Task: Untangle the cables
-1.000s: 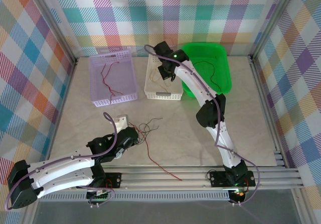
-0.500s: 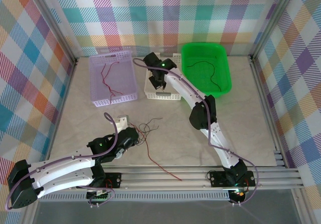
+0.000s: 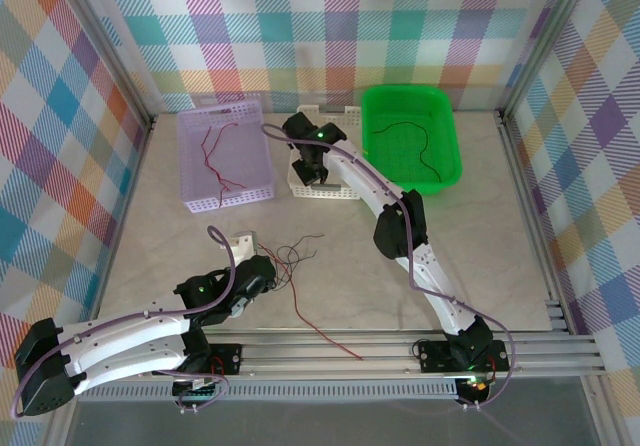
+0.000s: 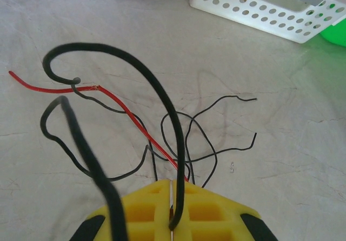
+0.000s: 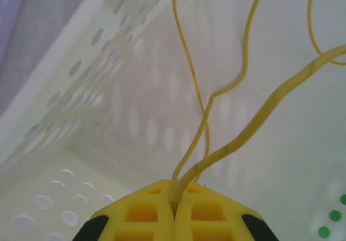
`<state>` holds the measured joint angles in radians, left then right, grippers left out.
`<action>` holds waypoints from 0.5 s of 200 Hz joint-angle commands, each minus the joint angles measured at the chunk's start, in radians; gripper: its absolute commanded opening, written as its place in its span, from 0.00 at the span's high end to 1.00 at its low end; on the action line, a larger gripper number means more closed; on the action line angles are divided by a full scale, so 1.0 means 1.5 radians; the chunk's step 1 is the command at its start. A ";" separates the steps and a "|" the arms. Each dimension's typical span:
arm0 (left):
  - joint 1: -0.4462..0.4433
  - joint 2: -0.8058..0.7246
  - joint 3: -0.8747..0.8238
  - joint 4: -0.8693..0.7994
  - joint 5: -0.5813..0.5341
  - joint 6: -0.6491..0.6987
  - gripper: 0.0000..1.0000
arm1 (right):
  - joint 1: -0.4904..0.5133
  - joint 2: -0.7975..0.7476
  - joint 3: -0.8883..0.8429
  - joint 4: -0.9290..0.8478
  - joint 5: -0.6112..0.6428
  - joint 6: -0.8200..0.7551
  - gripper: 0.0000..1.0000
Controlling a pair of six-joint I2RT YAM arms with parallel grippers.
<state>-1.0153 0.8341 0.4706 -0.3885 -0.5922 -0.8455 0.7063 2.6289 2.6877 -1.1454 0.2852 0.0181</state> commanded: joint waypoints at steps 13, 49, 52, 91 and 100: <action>0.011 -0.005 -0.013 0.014 -0.001 -0.007 1.00 | 0.001 -0.012 0.022 -0.016 -0.082 0.025 1.00; 0.010 -0.003 -0.014 0.016 0.002 -0.008 1.00 | -0.036 -0.011 0.009 -0.019 -0.162 0.084 1.00; 0.010 -0.002 -0.014 0.015 0.002 -0.008 1.00 | -0.040 -0.011 0.006 -0.019 -0.174 0.091 1.00; 0.010 -0.005 -0.016 0.012 0.002 -0.008 1.00 | -0.077 -0.004 -0.001 -0.011 -0.219 0.136 1.00; 0.010 -0.005 -0.016 0.014 0.001 -0.008 1.00 | -0.080 -0.001 -0.001 -0.009 -0.207 0.138 1.00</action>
<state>-1.0153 0.8341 0.4606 -0.3855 -0.5919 -0.8459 0.6071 2.6289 2.6873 -1.1454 0.0093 0.1730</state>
